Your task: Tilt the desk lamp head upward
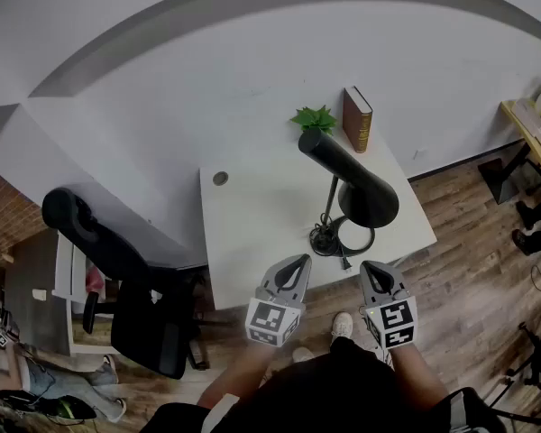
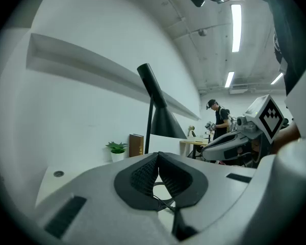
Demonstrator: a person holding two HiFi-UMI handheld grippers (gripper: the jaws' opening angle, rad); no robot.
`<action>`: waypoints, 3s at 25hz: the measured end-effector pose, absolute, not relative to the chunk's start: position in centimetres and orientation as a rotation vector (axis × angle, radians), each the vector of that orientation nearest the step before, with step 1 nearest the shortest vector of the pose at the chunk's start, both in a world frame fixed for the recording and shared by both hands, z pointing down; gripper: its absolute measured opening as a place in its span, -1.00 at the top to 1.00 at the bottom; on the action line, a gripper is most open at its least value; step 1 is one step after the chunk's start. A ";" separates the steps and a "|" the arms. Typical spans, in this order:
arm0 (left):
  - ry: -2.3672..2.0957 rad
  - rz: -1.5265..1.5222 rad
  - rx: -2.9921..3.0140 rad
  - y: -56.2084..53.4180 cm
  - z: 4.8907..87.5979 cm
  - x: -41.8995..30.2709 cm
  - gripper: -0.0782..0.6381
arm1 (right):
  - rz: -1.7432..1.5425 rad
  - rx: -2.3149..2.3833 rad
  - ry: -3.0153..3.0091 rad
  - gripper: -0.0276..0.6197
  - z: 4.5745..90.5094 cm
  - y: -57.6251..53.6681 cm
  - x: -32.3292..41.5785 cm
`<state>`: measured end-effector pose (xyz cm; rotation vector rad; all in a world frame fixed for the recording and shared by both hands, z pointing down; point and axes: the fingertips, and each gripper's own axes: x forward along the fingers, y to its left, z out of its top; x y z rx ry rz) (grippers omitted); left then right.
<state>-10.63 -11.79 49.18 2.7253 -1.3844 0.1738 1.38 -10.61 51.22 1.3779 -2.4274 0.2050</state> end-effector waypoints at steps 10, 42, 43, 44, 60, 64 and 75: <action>-1.392 0.162 2.694 -10.0 49.6 -11.3 0.76 | 0.105 1.398 -2.406 0.91 50.7 -10.4 2.4; -1.525 0.217 2.692 -17.3 47.8 -7.4 0.43 | 0.742 1.437 -2.814 0.23 49.7 -16.8 8.5; -1.530 0.221 2.690 -17.7 47.9 -7.3 0.43 | 0.790 1.430 -2.828 0.23 49.7 -17.0 8.7; -1.534 0.226 2.688 -18.1 47.9 -7.2 0.43 | 0.840 1.424 -2.843 0.23 49.8 -17.3 9.0; -1.595 0.267 2.624 -22.3 49.9 -5.3 0.43 | 1.428 1.307 -2.940 0.21 50.6 -21.2 10.2; -1.608 0.274 2.617 -23.1 50.3 -5.0 0.43 | 1.505 1.213 -2.968 0.21 50.7 -22.0 9.9; -1.666 0.256 2.569 -24.9 51.5 -5.0 0.61 | 1.837 0.892 -3.097 0.48 48.8 -22.7 9.5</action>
